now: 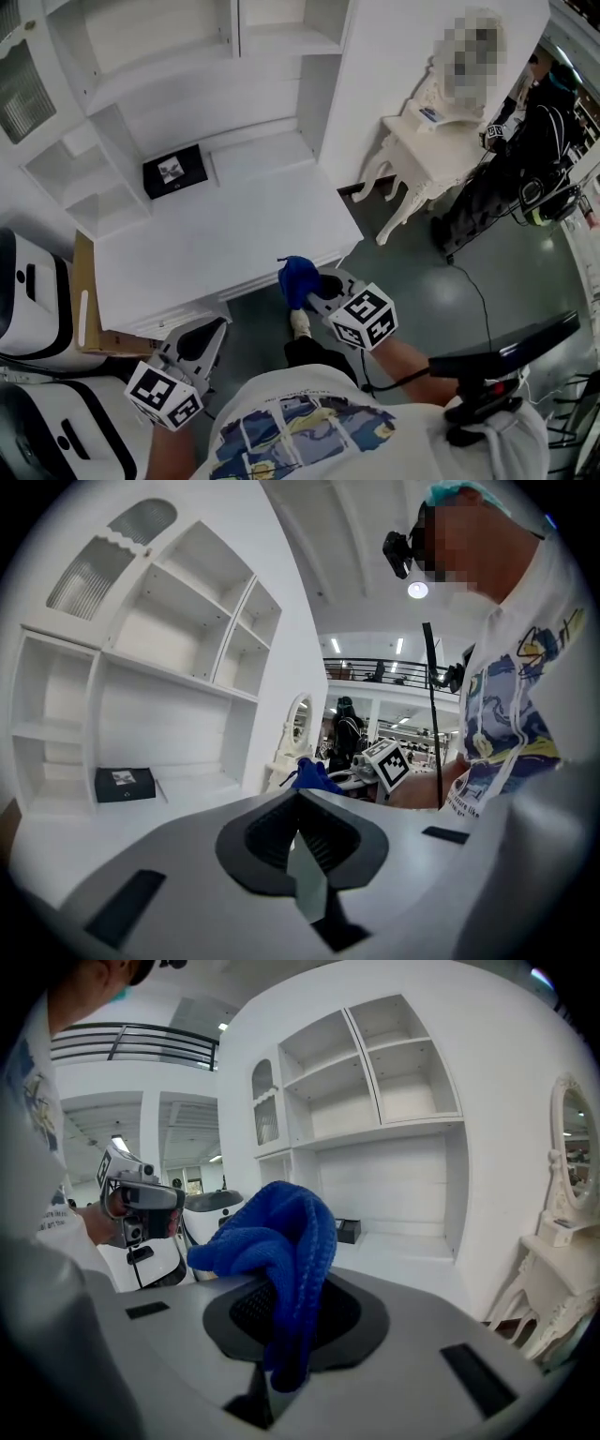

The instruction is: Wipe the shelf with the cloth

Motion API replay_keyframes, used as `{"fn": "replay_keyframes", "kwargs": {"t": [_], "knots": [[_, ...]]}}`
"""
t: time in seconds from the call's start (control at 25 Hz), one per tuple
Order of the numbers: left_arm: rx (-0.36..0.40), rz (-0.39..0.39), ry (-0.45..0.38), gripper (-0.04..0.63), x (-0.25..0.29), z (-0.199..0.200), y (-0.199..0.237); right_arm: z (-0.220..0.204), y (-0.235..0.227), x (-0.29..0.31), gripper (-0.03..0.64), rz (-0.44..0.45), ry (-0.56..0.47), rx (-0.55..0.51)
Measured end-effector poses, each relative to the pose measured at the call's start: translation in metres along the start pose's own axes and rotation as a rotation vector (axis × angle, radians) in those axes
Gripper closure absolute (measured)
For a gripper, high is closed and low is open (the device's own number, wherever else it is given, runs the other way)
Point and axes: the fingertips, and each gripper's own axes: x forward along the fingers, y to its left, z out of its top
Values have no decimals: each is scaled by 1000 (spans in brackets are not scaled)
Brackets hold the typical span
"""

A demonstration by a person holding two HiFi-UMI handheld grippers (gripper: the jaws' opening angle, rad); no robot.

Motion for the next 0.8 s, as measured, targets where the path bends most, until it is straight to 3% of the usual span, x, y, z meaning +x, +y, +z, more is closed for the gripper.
{"fn": "replay_keyframes", "kwargs": {"t": [0.8], "knots": [[-32,28,-2,583,-44,-40,-37,-13,78,-6,549,92,19,-102]]}}
